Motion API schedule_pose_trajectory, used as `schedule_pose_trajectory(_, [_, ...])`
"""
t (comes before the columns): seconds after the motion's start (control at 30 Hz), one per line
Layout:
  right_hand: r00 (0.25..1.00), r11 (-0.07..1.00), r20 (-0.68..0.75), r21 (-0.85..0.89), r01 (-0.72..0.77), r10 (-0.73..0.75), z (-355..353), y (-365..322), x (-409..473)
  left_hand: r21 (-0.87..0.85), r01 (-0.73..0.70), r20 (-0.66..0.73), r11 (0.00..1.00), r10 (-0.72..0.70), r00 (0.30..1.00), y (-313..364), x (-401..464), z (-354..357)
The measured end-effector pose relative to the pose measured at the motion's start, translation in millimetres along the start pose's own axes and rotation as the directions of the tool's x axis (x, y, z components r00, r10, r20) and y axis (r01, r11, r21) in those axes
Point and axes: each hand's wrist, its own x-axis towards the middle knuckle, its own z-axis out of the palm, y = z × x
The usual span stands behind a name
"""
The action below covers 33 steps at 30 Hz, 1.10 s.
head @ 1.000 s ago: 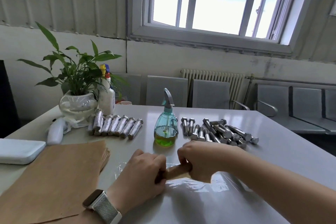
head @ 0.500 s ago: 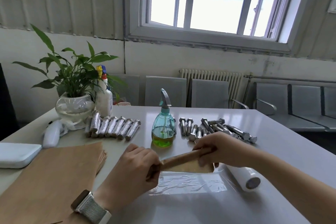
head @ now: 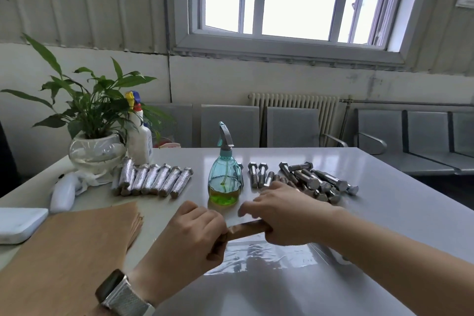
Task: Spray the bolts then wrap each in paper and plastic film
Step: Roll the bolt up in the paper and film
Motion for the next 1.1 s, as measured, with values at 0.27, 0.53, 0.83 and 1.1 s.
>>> schedule_pose_trajectory(0.27, [0.988,0.947,0.132,0.301,-0.117,0.08,9.9,-8.9,12.9,0.058,-0.047,0.047,0.997,0.044,0.998,-0.4,-0.6,2.9])
schedule_pose_trajectory(0.53, [0.994,0.925,-0.014,0.367,-0.093,0.106,36.0,-2.0,-4.3,0.07,-0.054,0.189,0.996,0.04,0.981,0.0,-1.6,10.9])
schedule_pose_trajectory(0.83, [0.935,0.67,0.265,0.652,-0.354,0.236,32.7,22.3,-15.7,0.06,-0.064,0.149,0.996,0.054,0.987,1.1,-2.4,13.9])
schedule_pose_trajectory(1.1, [0.877,0.265,0.463,0.836,-0.48,0.131,23.9,45.7,-14.2,0.074,-0.078,0.068,0.994,0.073,0.995,1.5,0.0,10.9])
